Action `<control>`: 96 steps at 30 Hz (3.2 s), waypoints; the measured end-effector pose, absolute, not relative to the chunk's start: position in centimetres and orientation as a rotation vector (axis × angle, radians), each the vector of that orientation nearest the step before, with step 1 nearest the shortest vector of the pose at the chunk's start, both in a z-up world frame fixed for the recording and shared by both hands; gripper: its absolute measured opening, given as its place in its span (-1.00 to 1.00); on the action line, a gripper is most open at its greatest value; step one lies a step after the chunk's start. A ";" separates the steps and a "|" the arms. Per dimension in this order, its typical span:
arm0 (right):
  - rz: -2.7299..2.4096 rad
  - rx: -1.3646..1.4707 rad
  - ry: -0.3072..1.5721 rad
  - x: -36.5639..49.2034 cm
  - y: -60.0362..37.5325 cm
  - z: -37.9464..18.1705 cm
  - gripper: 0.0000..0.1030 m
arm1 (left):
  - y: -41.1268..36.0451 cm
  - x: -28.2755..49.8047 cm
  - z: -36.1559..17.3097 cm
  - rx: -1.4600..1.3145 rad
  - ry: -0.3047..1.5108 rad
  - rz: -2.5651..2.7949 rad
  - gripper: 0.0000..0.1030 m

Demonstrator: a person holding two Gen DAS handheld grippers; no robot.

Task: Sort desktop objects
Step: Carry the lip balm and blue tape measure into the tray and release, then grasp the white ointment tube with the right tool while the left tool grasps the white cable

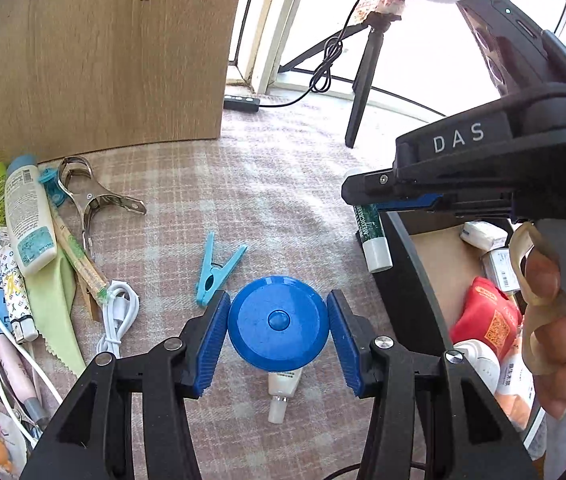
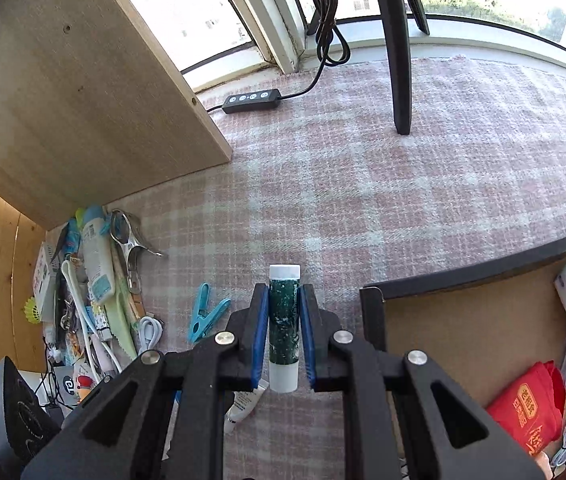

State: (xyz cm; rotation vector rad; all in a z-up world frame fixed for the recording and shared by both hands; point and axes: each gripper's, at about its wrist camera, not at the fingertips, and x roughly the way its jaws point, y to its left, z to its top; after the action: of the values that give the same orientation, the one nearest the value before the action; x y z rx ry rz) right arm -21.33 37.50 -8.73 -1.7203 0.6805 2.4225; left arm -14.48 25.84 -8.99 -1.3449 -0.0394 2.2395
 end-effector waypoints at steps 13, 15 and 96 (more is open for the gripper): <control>2.343 -1.429 0.698 -8.0 47.4 -5.2 -0.70 | 34.7 -5.2 -3.0 -1.202 0.075 1.990 -0.08; 2.312 -1.396 0.696 -5.8 48.8 -4.9 -0.70 | 36.0 -3.9 -2.9 -1.199 0.102 1.955 -0.08; 2.391 -1.769 0.262 -12.6 25.1 -15.8 -0.65 | 18.4 -16.7 -12.9 -1.572 0.168 2.345 -0.72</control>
State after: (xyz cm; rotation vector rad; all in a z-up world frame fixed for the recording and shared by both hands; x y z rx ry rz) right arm -12.58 25.05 -15.82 -1.7693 0.2616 2.3915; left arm -16.74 18.39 -12.86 -1.5717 0.1685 2.3445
